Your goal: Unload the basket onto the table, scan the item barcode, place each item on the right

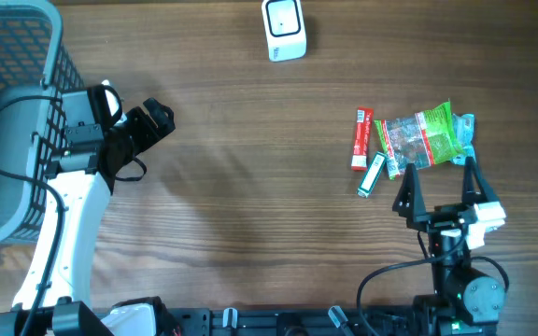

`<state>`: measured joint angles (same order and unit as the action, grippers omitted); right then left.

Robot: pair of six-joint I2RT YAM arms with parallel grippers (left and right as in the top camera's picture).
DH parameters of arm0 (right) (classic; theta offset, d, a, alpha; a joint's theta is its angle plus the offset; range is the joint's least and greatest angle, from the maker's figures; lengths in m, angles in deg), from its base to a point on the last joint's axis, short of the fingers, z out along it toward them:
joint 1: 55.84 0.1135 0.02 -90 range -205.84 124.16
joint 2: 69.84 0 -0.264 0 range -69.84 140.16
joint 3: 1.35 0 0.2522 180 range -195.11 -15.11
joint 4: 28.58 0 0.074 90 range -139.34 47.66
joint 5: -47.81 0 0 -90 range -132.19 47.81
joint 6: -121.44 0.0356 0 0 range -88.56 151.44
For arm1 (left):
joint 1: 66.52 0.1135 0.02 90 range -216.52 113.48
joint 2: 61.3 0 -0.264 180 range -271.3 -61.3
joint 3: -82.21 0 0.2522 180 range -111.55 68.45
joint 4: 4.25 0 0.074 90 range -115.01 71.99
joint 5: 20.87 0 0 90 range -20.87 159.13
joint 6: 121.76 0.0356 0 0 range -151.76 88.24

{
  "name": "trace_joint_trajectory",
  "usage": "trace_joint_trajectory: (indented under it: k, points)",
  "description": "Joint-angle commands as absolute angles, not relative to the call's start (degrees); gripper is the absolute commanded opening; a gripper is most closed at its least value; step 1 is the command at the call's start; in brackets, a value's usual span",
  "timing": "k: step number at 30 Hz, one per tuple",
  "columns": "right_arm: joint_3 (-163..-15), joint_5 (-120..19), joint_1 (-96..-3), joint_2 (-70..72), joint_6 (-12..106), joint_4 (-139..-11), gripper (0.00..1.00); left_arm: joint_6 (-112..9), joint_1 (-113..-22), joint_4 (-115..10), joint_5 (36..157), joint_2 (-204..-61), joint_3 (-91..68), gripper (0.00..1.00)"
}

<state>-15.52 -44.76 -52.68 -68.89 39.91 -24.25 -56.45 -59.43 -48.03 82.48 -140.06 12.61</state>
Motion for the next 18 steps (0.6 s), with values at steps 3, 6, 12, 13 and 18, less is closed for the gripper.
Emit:
trace_joint_trajectory:
  k: [3,6,12,13,18]
  points:
    - [-15.39,-44.87,-53.18,-69.65,41.07,-35.66,1.0,-55.96,-59.26,-47.87,82.54,-140.23,12.61,1.0]
    - [-15.39,-44.89,-53.18,-69.65,41.07,-40.3,1.0,-55.96,-59.26,-47.87,82.52,-140.23,12.61,1.0]
    - [-15.39,-44.89,-53.18,-69.65,41.28,-42.18,1.0,-55.99,-59.26,-47.87,82.52,-140.23,12.61,1.0]
    - [-15.39,-44.89,-53.18,-69.65,41.31,-42.18,1.0,-55.96,-59.26,-47.87,82.52,-140.23,12.61,1.0]
    - [-15.39,-44.89,-53.18,-69.63,41.28,-42.2,1.0,-55.96,-59.26,-47.87,82.54,-140.23,12.61,1.0]
